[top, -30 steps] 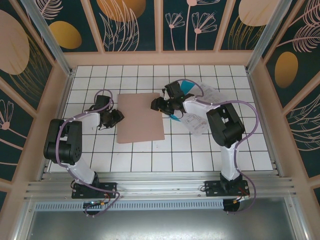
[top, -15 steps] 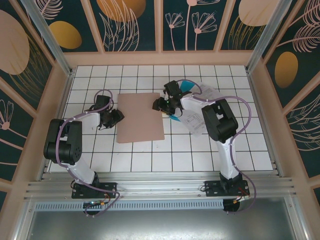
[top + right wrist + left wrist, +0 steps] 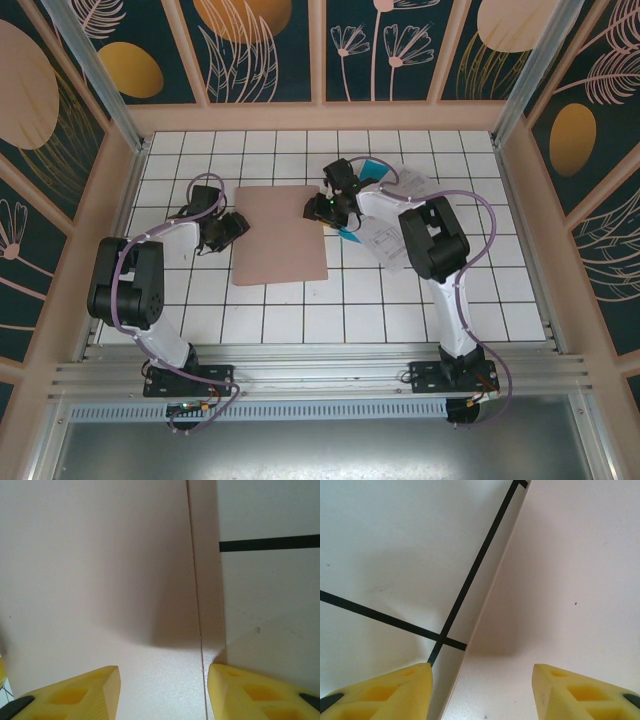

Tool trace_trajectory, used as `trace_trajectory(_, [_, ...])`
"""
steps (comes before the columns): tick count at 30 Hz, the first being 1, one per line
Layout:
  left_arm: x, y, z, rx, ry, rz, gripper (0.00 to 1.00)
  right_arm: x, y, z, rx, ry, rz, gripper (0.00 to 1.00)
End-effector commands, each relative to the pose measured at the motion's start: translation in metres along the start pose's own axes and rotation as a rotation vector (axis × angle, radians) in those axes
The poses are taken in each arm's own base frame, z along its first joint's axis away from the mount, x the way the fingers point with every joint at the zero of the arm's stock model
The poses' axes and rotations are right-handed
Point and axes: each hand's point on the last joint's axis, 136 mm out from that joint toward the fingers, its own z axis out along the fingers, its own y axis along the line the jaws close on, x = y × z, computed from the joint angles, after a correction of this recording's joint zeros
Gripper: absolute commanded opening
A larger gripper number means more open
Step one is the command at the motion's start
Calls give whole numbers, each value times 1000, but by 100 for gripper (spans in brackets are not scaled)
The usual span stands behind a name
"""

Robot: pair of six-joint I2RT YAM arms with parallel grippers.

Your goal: Put the files into the folder

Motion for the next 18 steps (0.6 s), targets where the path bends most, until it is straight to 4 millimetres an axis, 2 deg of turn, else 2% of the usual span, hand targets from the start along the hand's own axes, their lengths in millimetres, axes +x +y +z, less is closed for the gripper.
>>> trace_trajectory(1, [-5,-5,-19,-20,-17,-44,63,22,-35,18,149,72,20,51])
trace_trajectory(4, [13,-4,-37,-30,41,-168,68,25,-45,18,202,80,37,51])
trace_trajectory(7, [47,-9,-50,-4,128,-308,70,30,-49,19,222,93,60,51])
trace_trajectory(11, [97,-2,-61,-2,210,-532,72,33,-48,19,216,99,84,51])
trace_trajectory(14, [111,1,-69,16,187,-673,73,36,-48,20,204,98,104,51])
trace_trajectory(18, [120,2,-68,51,171,-786,74,38,-50,20,208,101,111,50])
